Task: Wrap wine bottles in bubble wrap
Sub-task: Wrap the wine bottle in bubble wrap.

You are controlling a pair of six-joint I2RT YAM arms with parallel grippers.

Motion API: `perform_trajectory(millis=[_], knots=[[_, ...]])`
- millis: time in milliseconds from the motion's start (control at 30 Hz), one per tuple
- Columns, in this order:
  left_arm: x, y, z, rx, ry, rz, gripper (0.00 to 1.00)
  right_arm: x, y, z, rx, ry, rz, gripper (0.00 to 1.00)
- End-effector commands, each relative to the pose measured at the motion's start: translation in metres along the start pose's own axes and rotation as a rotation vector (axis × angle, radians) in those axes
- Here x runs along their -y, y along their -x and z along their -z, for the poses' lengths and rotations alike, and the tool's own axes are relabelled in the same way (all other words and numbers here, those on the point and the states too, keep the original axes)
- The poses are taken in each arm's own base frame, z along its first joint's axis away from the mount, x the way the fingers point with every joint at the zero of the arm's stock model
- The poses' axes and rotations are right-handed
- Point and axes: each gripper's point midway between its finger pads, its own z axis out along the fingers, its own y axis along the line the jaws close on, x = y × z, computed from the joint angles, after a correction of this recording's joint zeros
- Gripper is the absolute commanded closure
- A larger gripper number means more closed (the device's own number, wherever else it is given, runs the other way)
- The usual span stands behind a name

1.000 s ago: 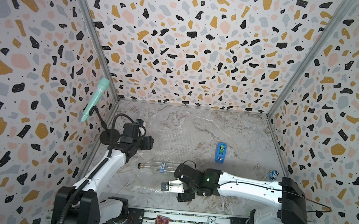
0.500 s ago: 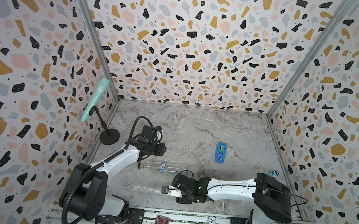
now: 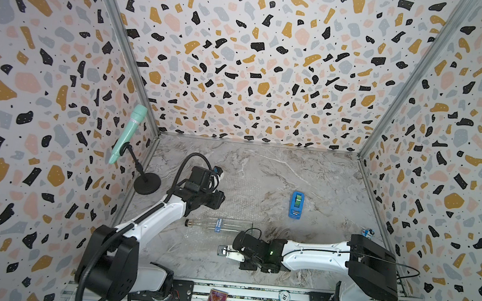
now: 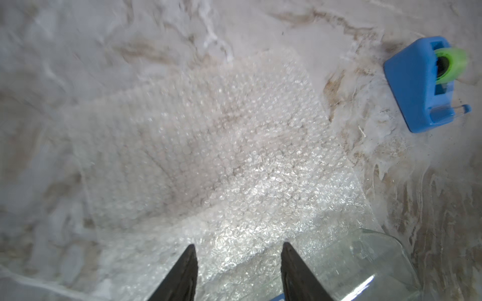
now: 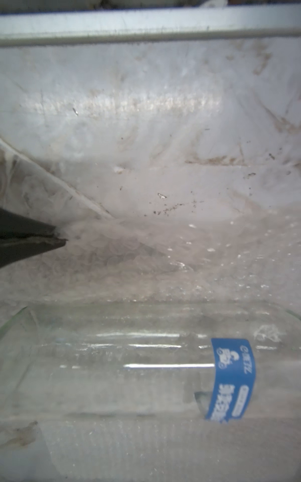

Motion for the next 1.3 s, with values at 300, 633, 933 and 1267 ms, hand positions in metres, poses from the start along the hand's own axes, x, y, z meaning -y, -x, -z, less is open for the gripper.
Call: perform_trajectory(millis=[300, 633, 933, 1267], knots=[[0.03, 0.004, 0.078, 0.5, 0.034, -0.477, 0.35, 0.047, 0.026, 0.027, 0.224, 0.052, -0.169, 1.0], [0.05, -0.021, 0.069, 0.431, -0.049, -0.559, 0.29, 0.057, 0.023, 0.021, 0.237, 0.173, -0.211, 1.0], [0.065, -0.013, 0.074, 0.425, -0.121, -0.224, 0.38, 0.079, 0.022, 0.027, 0.285, 0.18, -0.297, 1.0], [0.072, -0.052, 0.064, 0.249, -0.058, -0.736, 0.24, 0.093, 0.01, 0.024, 0.311, 0.213, -0.387, 1.0]])
